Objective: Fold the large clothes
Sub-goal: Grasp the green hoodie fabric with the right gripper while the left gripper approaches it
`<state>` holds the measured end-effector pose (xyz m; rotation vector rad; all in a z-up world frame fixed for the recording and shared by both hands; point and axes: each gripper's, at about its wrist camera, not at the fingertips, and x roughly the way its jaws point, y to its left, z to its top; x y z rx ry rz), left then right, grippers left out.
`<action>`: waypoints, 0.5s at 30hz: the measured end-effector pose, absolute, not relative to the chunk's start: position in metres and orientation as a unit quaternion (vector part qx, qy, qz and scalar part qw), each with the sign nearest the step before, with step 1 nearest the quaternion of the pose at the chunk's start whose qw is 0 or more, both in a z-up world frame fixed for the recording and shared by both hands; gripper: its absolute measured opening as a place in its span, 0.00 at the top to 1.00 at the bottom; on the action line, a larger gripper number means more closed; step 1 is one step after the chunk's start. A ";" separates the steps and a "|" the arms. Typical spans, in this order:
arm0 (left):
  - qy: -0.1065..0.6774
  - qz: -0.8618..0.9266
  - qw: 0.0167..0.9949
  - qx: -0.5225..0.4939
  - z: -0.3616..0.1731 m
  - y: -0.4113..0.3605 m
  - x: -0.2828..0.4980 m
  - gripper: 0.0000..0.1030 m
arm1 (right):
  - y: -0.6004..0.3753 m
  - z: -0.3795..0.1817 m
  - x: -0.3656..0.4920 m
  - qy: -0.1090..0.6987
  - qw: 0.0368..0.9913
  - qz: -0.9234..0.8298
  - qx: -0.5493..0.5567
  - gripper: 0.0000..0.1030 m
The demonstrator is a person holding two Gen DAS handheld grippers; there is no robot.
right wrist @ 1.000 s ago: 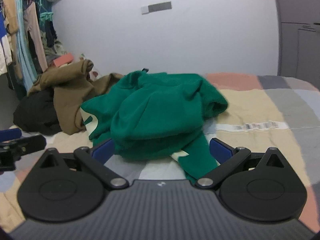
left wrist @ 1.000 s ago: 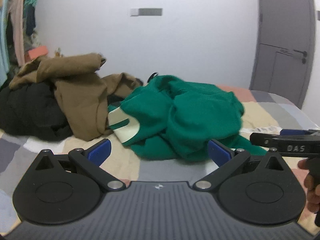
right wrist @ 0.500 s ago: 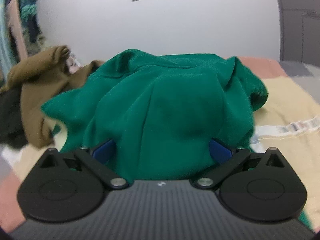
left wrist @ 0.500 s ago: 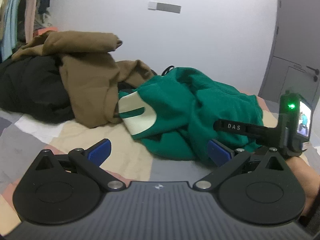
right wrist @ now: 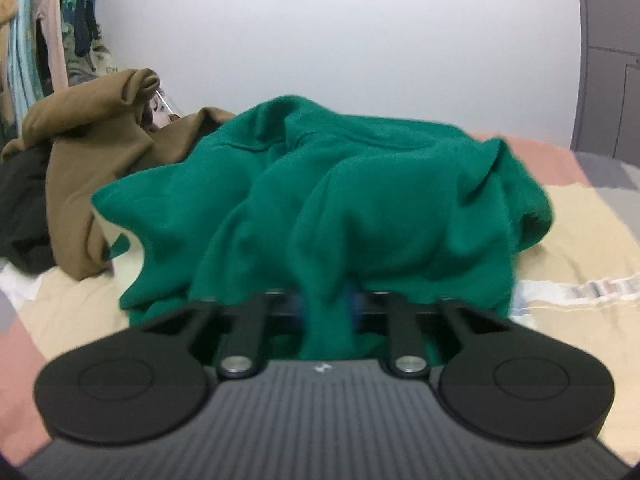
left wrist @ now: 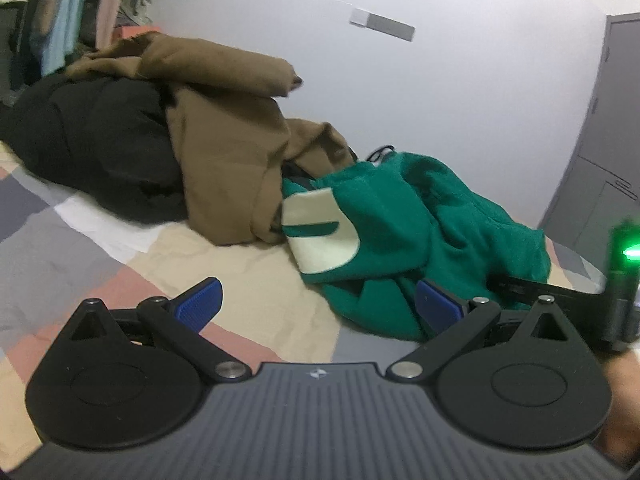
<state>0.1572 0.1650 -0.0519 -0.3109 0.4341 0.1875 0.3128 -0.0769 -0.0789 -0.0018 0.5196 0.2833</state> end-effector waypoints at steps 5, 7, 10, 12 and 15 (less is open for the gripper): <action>0.205 0.089 0.962 -0.158 -0.043 0.165 0.144 0.00 | -0.090 -0.042 0.274 0.231 0.959 0.166 -0.014 0.91; 0.197 0.087 0.964 -0.153 -0.039 0.163 0.136 0.00 | -0.099 -0.026 0.254 0.216 0.959 0.182 -0.016 0.91; 0.190 0.081 0.966 -0.153 -0.031 0.160 0.125 0.00 | -0.115 -0.001 0.222 0.200 0.958 0.206 -0.015 0.91; 0.184 0.071 0.967 -0.159 -0.026 0.158 0.117 0.00 | -0.127 0.014 0.201 0.191 0.956 0.222 -0.007 0.91; 0.182 0.058 0.966 -0.176 -0.022 0.156 0.108 0.00 | -0.146 0.032 0.167 0.181 0.949 0.257 0.006 0.91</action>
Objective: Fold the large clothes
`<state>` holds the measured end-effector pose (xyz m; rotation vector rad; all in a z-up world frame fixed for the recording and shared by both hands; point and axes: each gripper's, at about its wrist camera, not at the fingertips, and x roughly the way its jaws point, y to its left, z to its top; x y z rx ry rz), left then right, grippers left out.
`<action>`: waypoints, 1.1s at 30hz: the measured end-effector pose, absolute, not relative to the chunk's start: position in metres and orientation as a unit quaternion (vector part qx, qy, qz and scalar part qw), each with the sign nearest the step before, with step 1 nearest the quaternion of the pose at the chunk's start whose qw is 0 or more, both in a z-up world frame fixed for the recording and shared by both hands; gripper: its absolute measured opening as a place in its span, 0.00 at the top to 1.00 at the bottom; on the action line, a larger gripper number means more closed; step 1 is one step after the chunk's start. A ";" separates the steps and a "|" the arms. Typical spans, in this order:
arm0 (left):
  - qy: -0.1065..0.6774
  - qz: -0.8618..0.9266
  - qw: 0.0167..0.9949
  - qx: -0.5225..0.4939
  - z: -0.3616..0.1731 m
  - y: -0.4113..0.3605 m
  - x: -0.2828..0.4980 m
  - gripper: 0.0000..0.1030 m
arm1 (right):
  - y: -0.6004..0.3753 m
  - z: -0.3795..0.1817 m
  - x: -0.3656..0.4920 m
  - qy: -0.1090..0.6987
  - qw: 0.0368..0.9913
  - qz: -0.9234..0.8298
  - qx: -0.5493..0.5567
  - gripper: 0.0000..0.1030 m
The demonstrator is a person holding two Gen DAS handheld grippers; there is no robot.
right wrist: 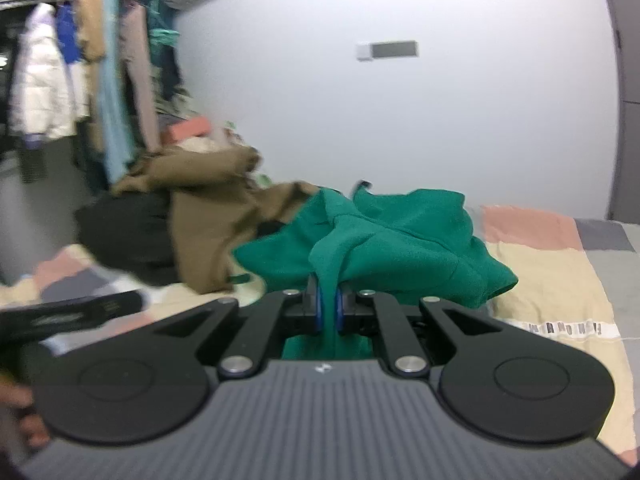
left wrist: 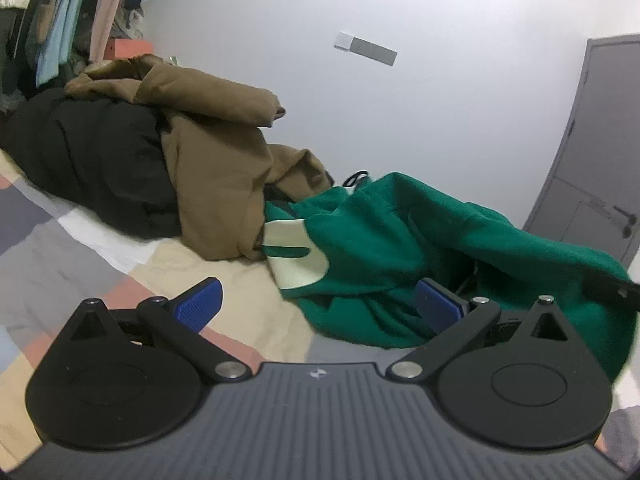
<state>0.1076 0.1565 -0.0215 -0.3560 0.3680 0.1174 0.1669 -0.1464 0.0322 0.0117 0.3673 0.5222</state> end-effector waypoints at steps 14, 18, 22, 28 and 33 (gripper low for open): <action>0.192 -0.026 0.940 -0.281 -0.015 0.150 0.062 0.00 | -0.158 0.020 0.019 0.232 0.886 0.399 -0.032 0.91; 0.227 -0.016 0.927 -0.300 -0.027 0.151 0.068 0.00 | -0.142 -0.006 0.013 0.255 0.881 0.393 -0.064 0.89; 0.261 0.000 0.912 -0.317 -0.042 0.159 0.085 0.00 | -0.141 -0.017 0.032 0.287 0.882 0.372 -0.029 0.74; 0.293 -0.001 0.901 -0.320 -0.056 0.169 0.136 0.00 | -0.171 0.001 0.048 0.278 0.892 0.354 0.028 0.38; 0.305 -0.002 0.903 -0.303 -0.066 0.170 0.178 0.01 | -0.189 0.007 0.094 0.249 0.937 0.245 0.004 0.26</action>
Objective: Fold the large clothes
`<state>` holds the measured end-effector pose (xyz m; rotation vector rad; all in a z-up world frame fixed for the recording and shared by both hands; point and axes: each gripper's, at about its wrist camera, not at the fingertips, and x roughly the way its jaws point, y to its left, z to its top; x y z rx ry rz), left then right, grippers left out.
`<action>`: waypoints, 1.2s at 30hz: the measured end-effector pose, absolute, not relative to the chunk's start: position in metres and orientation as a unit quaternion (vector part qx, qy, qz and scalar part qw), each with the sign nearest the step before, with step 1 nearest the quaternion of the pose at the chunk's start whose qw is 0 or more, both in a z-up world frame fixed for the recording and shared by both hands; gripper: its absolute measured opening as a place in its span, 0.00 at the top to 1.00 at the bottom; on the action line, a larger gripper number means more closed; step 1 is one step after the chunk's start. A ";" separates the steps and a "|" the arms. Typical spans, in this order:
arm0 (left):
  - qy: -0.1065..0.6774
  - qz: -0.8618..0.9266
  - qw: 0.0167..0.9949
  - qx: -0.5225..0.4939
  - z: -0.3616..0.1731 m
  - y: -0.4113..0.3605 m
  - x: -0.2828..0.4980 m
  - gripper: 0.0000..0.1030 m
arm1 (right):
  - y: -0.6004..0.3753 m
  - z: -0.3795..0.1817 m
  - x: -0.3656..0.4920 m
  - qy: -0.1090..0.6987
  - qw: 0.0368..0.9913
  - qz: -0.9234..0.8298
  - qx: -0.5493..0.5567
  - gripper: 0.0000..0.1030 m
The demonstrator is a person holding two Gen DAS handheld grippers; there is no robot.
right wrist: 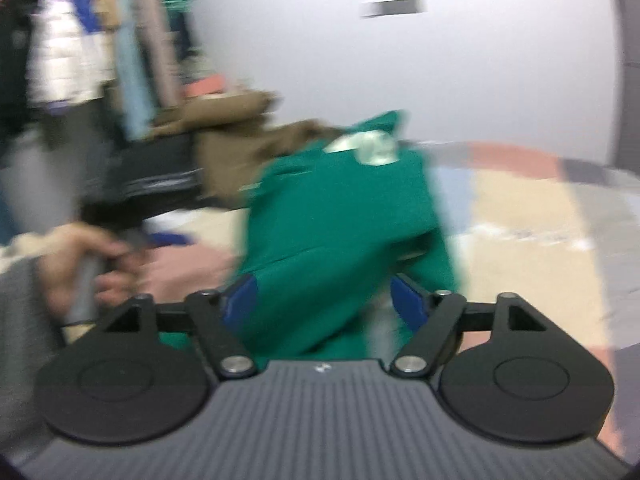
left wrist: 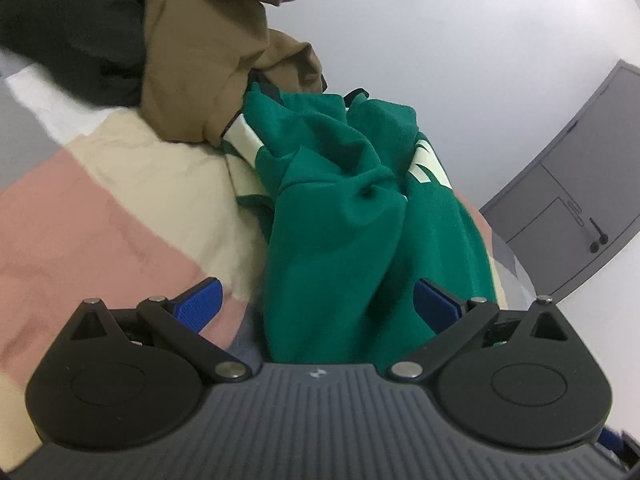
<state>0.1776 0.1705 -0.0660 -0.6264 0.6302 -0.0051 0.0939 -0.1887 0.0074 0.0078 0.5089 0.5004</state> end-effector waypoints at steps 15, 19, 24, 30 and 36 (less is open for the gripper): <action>0.294 -0.060 0.853 -0.428 -0.121 0.198 0.276 0.12 | -0.167 -0.118 0.272 0.345 0.919 0.187 -0.014 0.26; 0.301 -0.076 0.847 -0.432 -0.123 0.189 0.300 0.27 | -0.159 -0.133 0.283 0.322 0.925 0.201 -0.026 0.51; 0.305 -0.076 0.857 -0.408 -0.118 0.181 0.309 0.84 | -0.172 -0.128 0.289 0.293 0.936 0.196 -0.014 0.77; 0.241 -0.072 0.882 -0.399 -0.078 0.188 0.274 0.93 | -0.185 -0.102 0.278 0.257 0.953 0.156 -0.029 0.85; 0.176 -0.058 0.900 -0.395 -0.037 0.197 0.220 0.93 | -0.232 -0.067 0.258 0.192 0.980 0.054 -0.013 0.87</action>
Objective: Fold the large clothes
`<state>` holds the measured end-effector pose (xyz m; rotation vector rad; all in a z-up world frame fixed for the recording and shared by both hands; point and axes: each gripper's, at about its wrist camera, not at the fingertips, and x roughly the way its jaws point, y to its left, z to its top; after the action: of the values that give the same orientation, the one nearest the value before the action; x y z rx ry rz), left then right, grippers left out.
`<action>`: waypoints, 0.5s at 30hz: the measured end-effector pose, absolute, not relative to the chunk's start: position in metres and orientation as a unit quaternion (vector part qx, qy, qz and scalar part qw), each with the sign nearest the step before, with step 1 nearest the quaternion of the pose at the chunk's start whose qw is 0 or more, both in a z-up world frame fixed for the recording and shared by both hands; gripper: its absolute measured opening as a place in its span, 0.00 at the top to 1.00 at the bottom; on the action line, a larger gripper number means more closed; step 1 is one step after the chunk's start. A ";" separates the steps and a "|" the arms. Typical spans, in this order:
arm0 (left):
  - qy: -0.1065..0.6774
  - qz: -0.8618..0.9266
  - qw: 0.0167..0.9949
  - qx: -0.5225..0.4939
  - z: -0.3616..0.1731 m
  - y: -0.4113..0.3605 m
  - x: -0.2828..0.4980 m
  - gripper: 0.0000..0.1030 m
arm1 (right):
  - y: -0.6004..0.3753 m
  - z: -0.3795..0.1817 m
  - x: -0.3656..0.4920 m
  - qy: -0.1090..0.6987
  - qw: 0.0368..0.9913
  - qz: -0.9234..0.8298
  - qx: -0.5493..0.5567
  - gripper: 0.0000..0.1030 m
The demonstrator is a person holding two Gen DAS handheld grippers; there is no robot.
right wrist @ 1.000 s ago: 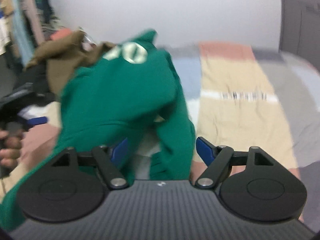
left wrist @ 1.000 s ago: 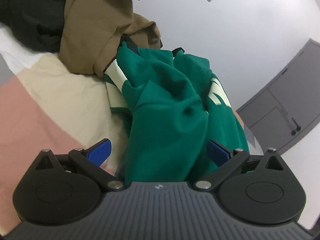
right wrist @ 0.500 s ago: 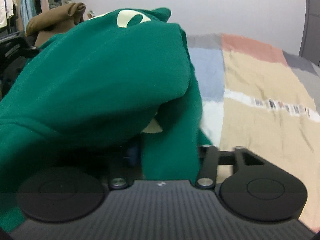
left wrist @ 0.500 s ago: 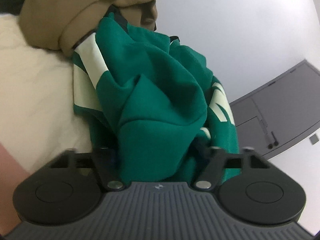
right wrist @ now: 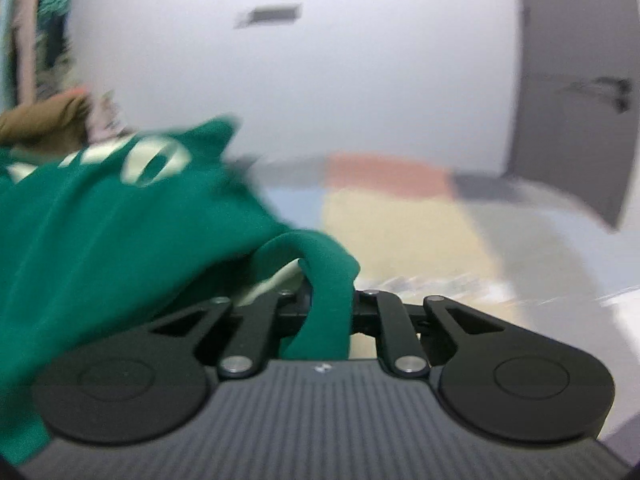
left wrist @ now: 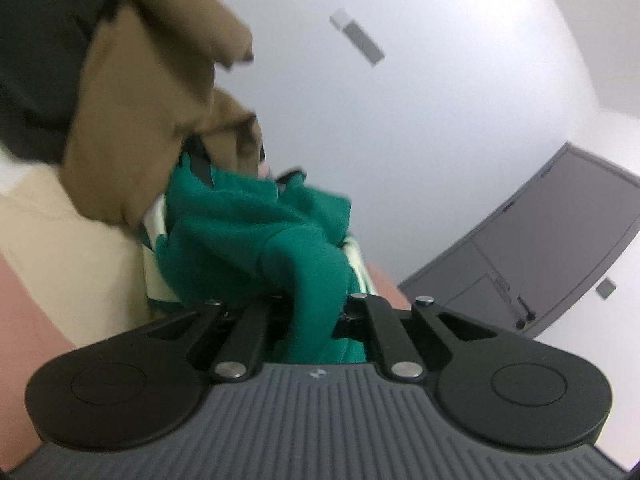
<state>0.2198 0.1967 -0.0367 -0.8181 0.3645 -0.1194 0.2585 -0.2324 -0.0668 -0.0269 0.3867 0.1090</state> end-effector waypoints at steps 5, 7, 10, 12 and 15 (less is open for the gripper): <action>0.135 -0.029 0.892 -0.431 -0.017 0.221 0.174 0.93 | -0.292 -0.034 0.233 0.141 0.988 -0.032 0.046 0.88; 0.124 -0.016 0.892 -0.435 -0.010 0.231 0.157 0.93 | -0.309 -0.025 0.221 0.120 0.989 -0.063 0.051 0.88; 0.120 0.021 0.891 -0.437 -0.007 0.245 0.140 0.93 | -0.336 -0.016 0.209 0.094 0.987 -0.115 0.061 0.88; 0.131 0.045 0.891 -0.433 -0.013 0.252 0.136 0.93 | -0.356 -0.016 0.213 0.091 0.981 -0.156 0.072 0.88; 0.163 0.083 0.892 -0.412 -0.032 0.258 0.149 0.92 | -0.389 -0.034 0.233 0.144 0.965 -0.186 0.116 0.88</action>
<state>0.1487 0.2579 -0.0319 -0.8559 0.3387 0.1721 0.2330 -0.3895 -0.0344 0.2340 0.2916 -0.3756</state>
